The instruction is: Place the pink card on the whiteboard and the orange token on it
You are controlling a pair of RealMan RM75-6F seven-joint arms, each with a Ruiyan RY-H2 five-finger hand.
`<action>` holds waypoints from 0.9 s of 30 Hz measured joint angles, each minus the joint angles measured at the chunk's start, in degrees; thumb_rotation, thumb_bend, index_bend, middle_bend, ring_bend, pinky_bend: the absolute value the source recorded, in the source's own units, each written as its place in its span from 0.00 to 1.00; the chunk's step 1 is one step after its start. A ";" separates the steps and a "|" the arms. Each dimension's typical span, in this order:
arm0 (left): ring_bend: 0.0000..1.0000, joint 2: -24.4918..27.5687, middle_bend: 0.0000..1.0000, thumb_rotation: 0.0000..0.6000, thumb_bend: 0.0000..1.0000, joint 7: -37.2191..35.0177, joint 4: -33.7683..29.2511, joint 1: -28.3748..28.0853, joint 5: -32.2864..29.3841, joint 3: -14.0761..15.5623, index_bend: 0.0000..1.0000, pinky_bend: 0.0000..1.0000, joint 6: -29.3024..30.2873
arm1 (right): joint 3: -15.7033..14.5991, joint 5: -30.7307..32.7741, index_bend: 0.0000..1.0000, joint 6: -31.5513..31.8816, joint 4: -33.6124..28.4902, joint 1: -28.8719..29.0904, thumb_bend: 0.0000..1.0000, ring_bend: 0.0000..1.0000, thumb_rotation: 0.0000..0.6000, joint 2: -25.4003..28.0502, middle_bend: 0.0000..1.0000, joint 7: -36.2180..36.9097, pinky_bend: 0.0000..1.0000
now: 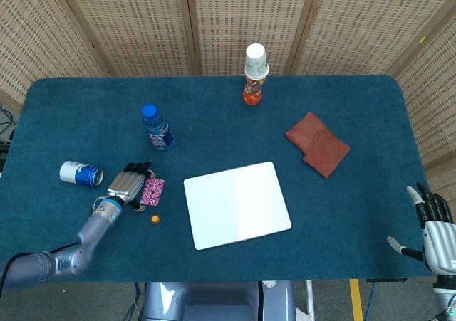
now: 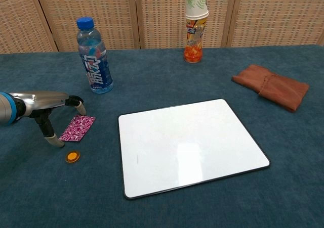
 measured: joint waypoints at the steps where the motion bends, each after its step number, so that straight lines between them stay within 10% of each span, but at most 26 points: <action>1: 0.00 -0.04 0.00 1.00 0.19 -0.06 0.05 -0.02 -0.05 0.01 0.26 0.00 0.02 | 0.00 0.00 0.00 -0.01 -0.02 0.00 0.05 0.00 1.00 0.01 0.00 0.01 0.00; 27: 0.00 1.87 0.00 1.00 0.23 -1.47 -1.21 0.65 1.05 -0.71 0.42 0.00 2.15 | -0.02 0.15 0.00 -0.21 -0.19 0.04 0.04 0.00 1.00 0.12 0.00 -0.02 0.00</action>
